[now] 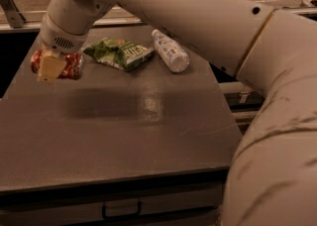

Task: Knock coke can over

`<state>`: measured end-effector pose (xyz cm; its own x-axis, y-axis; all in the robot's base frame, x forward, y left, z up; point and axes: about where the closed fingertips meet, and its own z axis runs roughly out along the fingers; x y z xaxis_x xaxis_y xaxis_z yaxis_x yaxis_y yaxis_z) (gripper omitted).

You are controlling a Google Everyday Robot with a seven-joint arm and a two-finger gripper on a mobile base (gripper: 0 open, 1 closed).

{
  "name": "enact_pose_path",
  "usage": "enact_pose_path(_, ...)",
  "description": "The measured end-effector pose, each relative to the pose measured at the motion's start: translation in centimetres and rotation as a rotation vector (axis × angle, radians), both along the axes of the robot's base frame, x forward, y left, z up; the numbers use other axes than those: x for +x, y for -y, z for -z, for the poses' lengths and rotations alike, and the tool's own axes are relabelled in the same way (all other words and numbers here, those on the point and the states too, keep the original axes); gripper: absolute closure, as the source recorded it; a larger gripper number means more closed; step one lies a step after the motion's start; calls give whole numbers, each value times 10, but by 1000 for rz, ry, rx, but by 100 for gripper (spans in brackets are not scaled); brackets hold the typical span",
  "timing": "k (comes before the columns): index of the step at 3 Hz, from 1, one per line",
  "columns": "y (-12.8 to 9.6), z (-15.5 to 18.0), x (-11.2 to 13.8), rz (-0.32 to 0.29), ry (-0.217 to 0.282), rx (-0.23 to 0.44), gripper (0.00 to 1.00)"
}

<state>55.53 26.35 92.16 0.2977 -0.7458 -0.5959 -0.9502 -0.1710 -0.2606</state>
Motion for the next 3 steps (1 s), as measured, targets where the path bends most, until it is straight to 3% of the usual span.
enact_pose_path(1,36,34,3,-7,-65,-196,83)
enact_pose_path(2,71,64,-14,-2,-165,-332,61)
enact_pose_path(3,96,82,-28,16,-220,-402,37)
